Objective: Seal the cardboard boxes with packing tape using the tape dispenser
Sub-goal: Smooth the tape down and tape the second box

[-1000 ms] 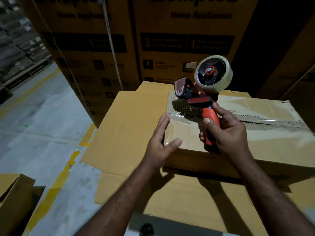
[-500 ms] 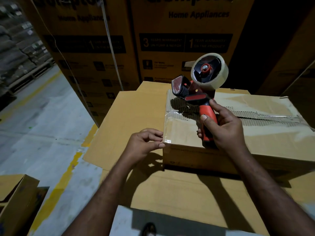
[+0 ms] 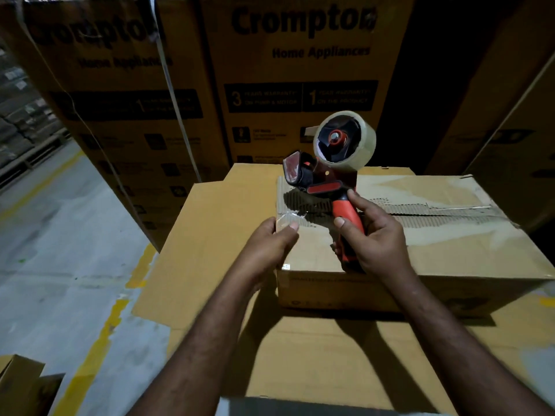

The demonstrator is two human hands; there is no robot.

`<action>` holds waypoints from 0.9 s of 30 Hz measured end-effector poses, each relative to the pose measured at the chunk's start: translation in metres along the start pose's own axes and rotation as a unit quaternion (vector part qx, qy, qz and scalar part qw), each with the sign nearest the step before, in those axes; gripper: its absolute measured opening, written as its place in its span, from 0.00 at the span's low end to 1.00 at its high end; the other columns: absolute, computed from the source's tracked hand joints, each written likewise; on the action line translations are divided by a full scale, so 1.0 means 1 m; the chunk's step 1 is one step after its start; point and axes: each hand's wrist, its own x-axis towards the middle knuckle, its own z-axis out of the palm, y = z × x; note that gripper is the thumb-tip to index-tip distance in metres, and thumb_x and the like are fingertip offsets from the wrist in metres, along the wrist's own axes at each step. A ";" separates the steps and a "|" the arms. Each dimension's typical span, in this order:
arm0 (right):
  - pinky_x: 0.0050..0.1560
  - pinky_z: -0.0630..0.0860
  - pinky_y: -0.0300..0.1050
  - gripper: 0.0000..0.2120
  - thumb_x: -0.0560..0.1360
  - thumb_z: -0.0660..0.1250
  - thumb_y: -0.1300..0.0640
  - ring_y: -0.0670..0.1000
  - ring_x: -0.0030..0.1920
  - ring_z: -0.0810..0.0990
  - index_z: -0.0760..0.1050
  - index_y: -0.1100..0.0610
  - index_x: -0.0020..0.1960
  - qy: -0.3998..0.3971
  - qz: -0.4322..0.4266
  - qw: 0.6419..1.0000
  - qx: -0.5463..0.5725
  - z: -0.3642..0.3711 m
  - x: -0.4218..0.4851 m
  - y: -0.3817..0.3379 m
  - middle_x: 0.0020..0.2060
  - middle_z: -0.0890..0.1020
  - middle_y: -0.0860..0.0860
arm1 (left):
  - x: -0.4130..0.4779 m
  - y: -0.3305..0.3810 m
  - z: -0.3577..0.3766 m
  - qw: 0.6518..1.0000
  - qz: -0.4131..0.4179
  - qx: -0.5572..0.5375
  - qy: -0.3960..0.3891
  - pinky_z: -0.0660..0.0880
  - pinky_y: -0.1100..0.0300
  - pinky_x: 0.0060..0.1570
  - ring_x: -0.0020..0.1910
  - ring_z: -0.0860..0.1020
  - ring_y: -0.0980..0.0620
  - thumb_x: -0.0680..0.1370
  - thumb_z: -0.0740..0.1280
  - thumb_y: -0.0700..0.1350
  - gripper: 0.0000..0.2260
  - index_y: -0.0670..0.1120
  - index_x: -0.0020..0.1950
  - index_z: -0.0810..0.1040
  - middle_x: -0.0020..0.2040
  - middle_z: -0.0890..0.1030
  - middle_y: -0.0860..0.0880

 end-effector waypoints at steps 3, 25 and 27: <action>0.38 0.83 0.60 0.25 0.75 0.72 0.57 0.55 0.41 0.85 0.72 0.46 0.71 0.012 -0.013 1.000 -0.019 0.007 0.005 0.000 0.54 0.81 0.48 | 0.020 -0.014 0.007 0.998 0.008 0.040 0.041 0.79 0.43 0.59 0.57 0.83 0.48 0.71 0.65 0.65 0.28 0.55 0.67 0.72 0.60 0.83 0.50; 0.49 0.81 0.40 0.27 0.74 0.72 0.54 0.40 0.57 0.80 0.70 0.49 0.72 0.025 -0.128 0.989 -0.064 0.062 0.019 -0.009 0.63 0.78 0.44 | 0.017 0.063 -0.051 0.972 0.111 -0.028 0.207 0.76 0.51 0.59 0.58 0.79 0.47 0.84 0.62 0.52 0.11 0.48 0.59 0.80 0.56 0.82 0.48; 0.51 0.82 0.44 0.27 0.75 0.71 0.53 0.41 0.58 0.80 0.70 0.49 0.72 0.037 -0.141 0.986 -0.076 0.053 0.019 -0.013 0.64 0.78 0.45 | 0.023 0.080 -0.049 0.979 0.072 -0.127 0.143 0.80 0.50 0.58 0.54 0.82 0.44 0.84 0.59 0.59 0.21 0.43 0.61 0.78 0.52 0.81 0.47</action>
